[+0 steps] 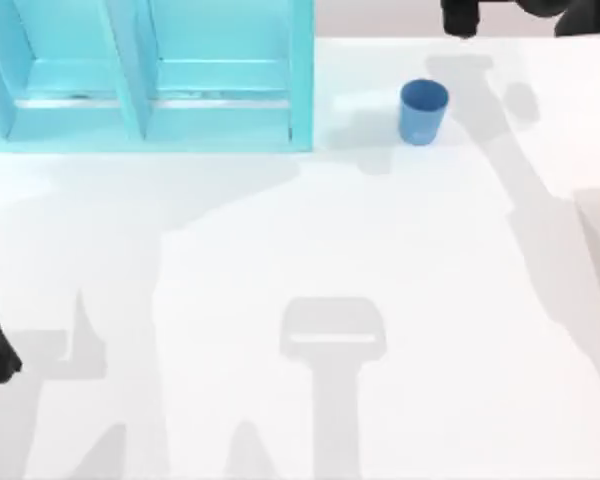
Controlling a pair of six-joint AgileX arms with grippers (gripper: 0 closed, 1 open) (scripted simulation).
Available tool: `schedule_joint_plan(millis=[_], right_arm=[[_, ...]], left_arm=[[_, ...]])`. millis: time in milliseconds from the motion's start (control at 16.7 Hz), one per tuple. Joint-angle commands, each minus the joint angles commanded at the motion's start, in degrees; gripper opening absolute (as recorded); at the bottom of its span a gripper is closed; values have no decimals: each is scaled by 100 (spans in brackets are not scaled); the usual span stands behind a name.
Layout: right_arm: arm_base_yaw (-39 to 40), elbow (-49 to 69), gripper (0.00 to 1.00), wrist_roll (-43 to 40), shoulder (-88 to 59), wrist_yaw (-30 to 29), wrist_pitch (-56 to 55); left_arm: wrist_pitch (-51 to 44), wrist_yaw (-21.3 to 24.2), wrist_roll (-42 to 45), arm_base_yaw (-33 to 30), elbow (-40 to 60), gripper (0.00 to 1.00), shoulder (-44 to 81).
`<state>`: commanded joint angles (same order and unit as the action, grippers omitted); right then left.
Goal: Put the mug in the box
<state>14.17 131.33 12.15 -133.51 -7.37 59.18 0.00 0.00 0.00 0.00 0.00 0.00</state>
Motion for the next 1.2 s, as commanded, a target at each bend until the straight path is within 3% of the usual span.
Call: schedule_joint_plan(millis=[480, 1200], right_arm=[[317, 1636, 100, 495, -1302, -42, 973], [324, 1961, 100, 539, -1606, -29, 1009]], left_arm=[[0, 0, 0, 0, 0, 100, 0], [0, 0, 0, 0, 0, 100, 0]])
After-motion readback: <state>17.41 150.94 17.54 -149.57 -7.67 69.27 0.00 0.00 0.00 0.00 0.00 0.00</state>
